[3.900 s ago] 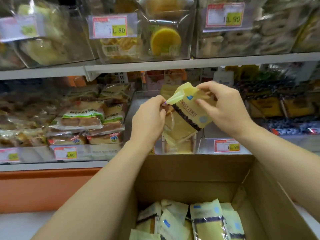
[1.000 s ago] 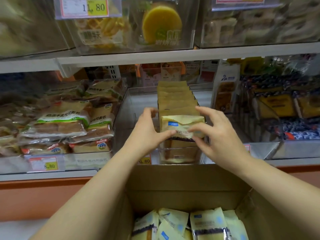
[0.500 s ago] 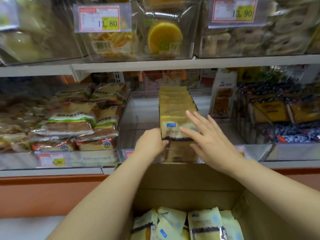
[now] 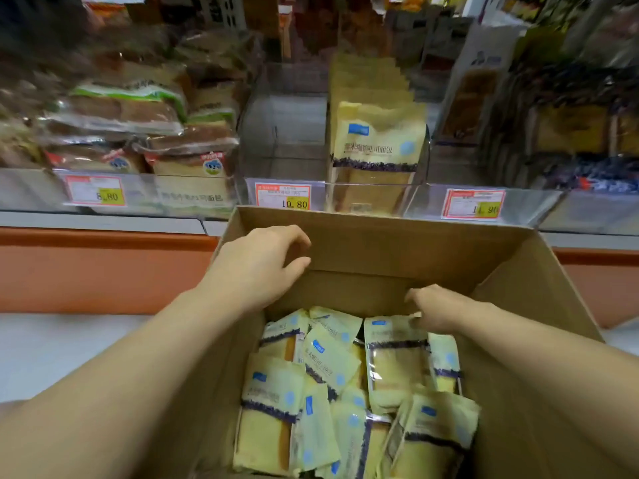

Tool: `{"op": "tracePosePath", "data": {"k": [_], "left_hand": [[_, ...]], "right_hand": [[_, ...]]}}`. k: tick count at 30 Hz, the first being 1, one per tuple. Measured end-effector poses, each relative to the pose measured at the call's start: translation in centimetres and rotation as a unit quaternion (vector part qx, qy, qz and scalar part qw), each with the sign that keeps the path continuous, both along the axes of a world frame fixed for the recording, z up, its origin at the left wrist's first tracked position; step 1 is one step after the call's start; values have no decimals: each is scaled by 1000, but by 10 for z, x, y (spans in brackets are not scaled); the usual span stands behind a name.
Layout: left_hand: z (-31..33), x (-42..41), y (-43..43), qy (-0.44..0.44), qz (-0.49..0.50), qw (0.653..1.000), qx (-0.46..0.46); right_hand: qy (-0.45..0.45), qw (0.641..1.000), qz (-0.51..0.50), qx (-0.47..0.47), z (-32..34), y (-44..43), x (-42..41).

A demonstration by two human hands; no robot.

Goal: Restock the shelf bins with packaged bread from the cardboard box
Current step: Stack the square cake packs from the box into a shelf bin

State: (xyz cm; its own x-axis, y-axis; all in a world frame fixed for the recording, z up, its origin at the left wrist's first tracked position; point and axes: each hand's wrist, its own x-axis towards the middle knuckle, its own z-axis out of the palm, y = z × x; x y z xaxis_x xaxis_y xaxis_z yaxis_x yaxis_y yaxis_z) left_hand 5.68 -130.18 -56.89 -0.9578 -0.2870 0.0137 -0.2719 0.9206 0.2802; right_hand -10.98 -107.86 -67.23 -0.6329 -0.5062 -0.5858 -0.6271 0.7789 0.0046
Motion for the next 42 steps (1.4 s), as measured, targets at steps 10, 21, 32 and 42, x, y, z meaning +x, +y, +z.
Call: {"op": "tracePosePath", "data": {"k": [10,21,32,42], "left_hand": [[-10,-16,-8,-5,-25,1000,-13],[-17,-12,-8,-45,-62,997,-15],[-21,-15,3,-124,-151,973,124],[-19,-8,2,-145,-98,984,-40]], "right_hand": [[-98,938,-328,-57,-68,6,6],[-163,882,-388,-213,-66,-5,21],[-261,844,-105,-457,66,-18,51],[-161,980,24,113,-8,19,51]]}}
